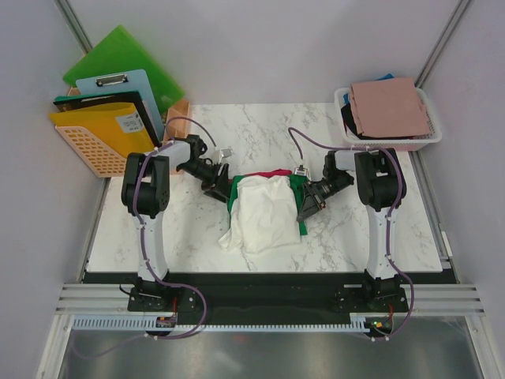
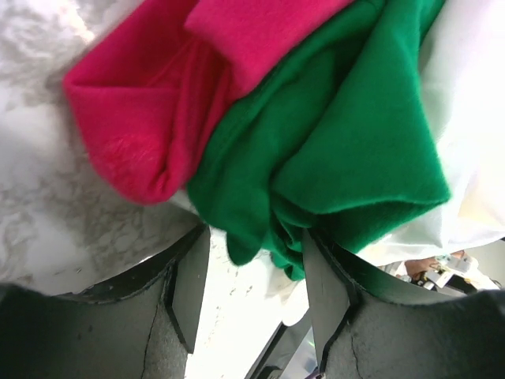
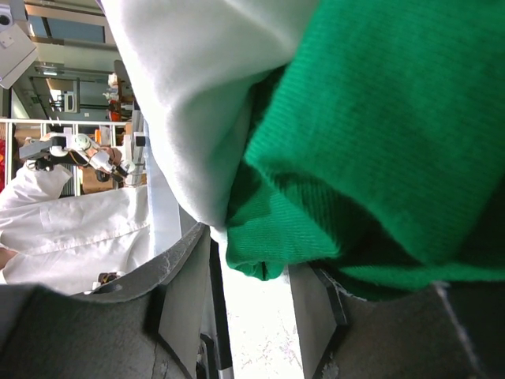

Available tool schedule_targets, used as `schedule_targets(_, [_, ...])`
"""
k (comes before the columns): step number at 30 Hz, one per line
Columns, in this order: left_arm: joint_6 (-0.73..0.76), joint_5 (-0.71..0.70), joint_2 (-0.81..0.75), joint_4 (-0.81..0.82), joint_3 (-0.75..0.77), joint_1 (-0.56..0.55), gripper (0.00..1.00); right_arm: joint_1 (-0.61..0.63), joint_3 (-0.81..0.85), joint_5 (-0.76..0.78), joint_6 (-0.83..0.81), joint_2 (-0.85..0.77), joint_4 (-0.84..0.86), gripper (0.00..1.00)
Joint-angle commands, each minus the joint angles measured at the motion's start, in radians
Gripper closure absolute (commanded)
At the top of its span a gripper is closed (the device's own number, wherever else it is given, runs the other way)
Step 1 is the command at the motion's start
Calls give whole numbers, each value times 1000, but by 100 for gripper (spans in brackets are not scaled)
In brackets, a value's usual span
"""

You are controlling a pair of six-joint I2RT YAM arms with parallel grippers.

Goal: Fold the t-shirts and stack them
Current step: Neatly place the folded tshirt to the corner

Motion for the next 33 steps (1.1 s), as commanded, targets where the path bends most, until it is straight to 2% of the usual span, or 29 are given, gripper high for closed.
schedule_targets(1, [-29, 38, 27, 35, 22, -17, 42, 3, 12, -33, -60, -3, -106, 50])
schedule_targets(4, [-39, 65, 18, 32, 15, -44, 43, 3, 11, -33, -61, 7, -106, 50])
schedule_targets(5, [-37, 77, 16, 29, 13, -51, 52, 3, 12, -41, -61, 10, -108, 53])
schedule_targets(6, [-39, 91, 18, 27, 10, -68, 71, 3, 17, -49, -60, 17, -106, 72])
schedule_targets(7, [-39, 91, 18, 27, 10, -76, 71, 5, 22, -49, -60, 20, -106, 73])
schedule_targets(8, [-37, 98, 19, 25, 9, -82, 87, 5, 25, -50, -57, 21, -108, 99])
schedule_targets(10, [-30, 98, 19, 21, 4, -94, 98, 5, 34, -47, -50, 21, -106, 100])
schedule_targets(18, [-2, 134, -43, -16, -11, -96, 98, 3, 32, -10, -46, 0, -106, 99])
schedule_targets(19, [6, 132, -53, -16, -17, -96, 98, 2, 31, -7, -49, -3, -106, 89])
schedule_targets(20, [10, 124, -54, -17, -24, -96, 98, -1, 26, -4, -55, -8, -106, 52])
schedule_targets(21, [15, 117, -56, -22, -33, -96, 98, -9, 20, -3, -61, -14, -106, 33])
schedule_targets(22, [29, 102, -54, -25, -37, -96, 98, -13, 8, 2, -66, -28, -106, 3])
schedule_targets(33, [40, 111, -42, -13, -56, -96, 98, -90, -14, 74, -69, -26, -99, 2])
